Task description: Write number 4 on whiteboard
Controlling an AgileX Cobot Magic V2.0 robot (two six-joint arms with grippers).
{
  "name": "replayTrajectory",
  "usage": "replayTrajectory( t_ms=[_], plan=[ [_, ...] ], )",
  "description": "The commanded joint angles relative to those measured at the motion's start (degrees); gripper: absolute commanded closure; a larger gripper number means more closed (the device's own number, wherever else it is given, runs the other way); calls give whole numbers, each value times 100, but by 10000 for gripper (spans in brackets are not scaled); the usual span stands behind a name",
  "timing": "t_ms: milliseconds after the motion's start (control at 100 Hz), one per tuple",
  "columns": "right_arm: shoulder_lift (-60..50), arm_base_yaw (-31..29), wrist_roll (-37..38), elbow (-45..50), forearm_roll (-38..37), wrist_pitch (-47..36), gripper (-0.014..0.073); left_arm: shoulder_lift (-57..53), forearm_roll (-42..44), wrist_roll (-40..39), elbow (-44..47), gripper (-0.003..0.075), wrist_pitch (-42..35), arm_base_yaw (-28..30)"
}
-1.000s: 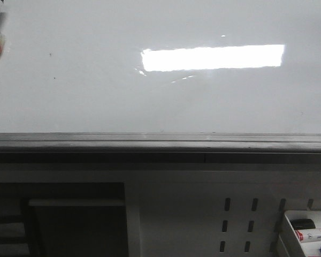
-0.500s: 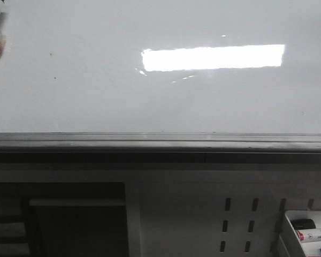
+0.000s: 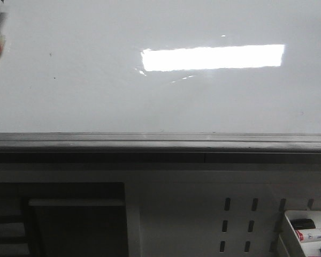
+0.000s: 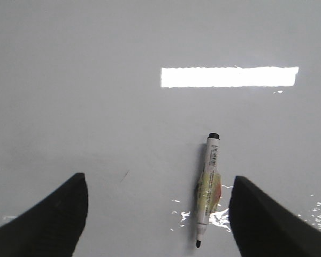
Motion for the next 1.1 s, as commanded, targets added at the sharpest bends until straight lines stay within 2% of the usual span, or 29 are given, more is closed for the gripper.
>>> replayTrajectory(
  t_ms=[0,60,190,290,380,740,1090],
  plan=[
    [102,8,-42,-203,-31,-405,115,165,-159,4,-178,246,-494,2],
    [102,8,-42,-203,-19,-405,115,270,-103,57,-189,250,-421,2],
    [102,8,-42,-203,46,-405,115,796,-324,830,-258,249,-106,2],
    [102,8,-42,-203,88,-405,115,1321,-736,1215,-268,249,-102,-79],
    [102,8,-42,-203,88,-405,115,1873,-699,1417,-268,249,-170,-254],
    [102,8,-42,-203,88,-405,115,4082,-606,1432,-850,249,-402,-792],
    [102,8,-42,-203,88,-405,115,5362,-595,1432,-1138,253,-1402,-805]
  ],
)
